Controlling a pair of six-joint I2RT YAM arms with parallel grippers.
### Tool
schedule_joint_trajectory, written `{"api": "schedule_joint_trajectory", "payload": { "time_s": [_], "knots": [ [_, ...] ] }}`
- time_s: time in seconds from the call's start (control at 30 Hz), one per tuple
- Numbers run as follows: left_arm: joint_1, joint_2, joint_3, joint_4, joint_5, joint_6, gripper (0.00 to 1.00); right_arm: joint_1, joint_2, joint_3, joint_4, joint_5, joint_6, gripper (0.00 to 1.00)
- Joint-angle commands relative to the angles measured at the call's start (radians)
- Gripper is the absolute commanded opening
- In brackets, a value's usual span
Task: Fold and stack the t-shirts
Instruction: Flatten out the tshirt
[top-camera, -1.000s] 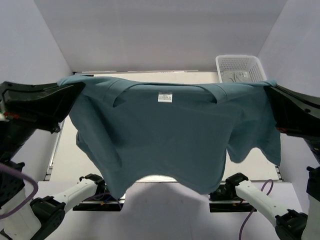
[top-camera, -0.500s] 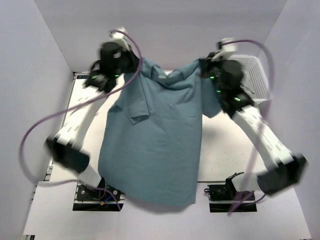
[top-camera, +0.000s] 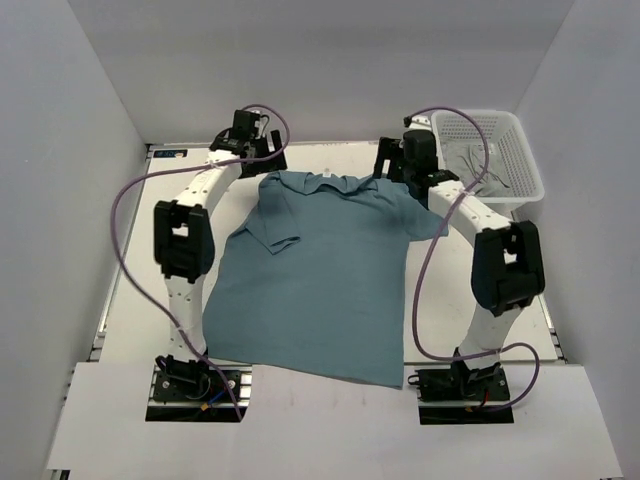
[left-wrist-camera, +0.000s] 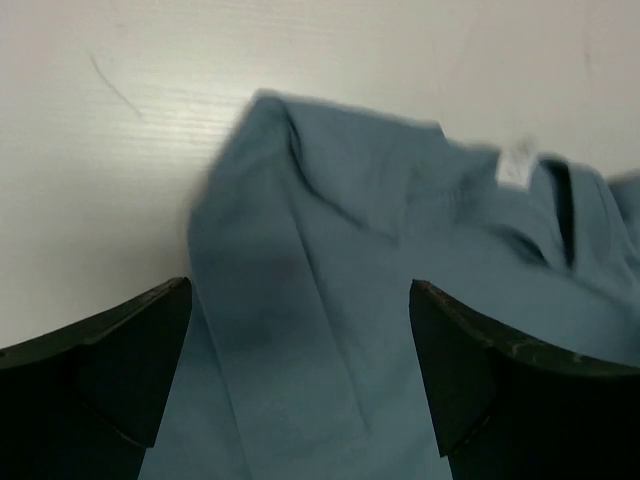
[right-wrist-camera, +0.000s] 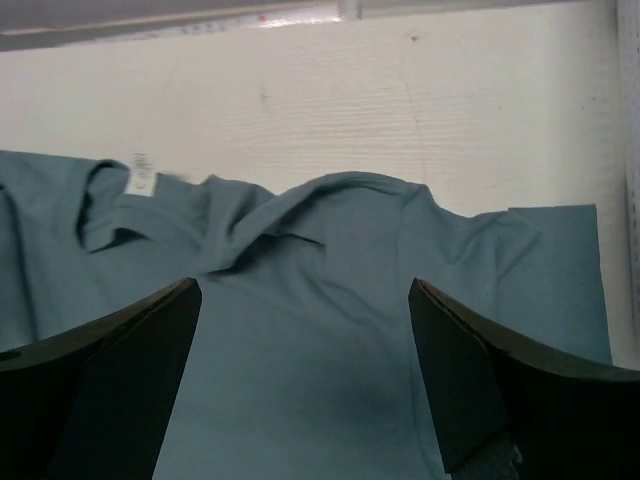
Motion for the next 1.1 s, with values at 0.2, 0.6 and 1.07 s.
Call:
{"api": "schedule_joint_trajectory", "payload": {
  "time_s": [0.2,0.6,1.07],
  "knots": [
    [-0.037,-0.556,-0.666,0.172,0.132,-0.138,1.0,0.006,-0.189,-0.17,0.039,-0.13,-0.047,0.9],
    [-0.046,-0.865,-1.238,0.25,0.091,-0.378,1.0,-0.008,0.038,-0.08,-0.067,-0.177,0.042,0.9],
    [-0.017,-0.37,-0.934,0.134,0.007,-0.382,1.0,0.009,-0.175,-0.524,0.007,-0.243,0.109,0.9]
  ]
}}
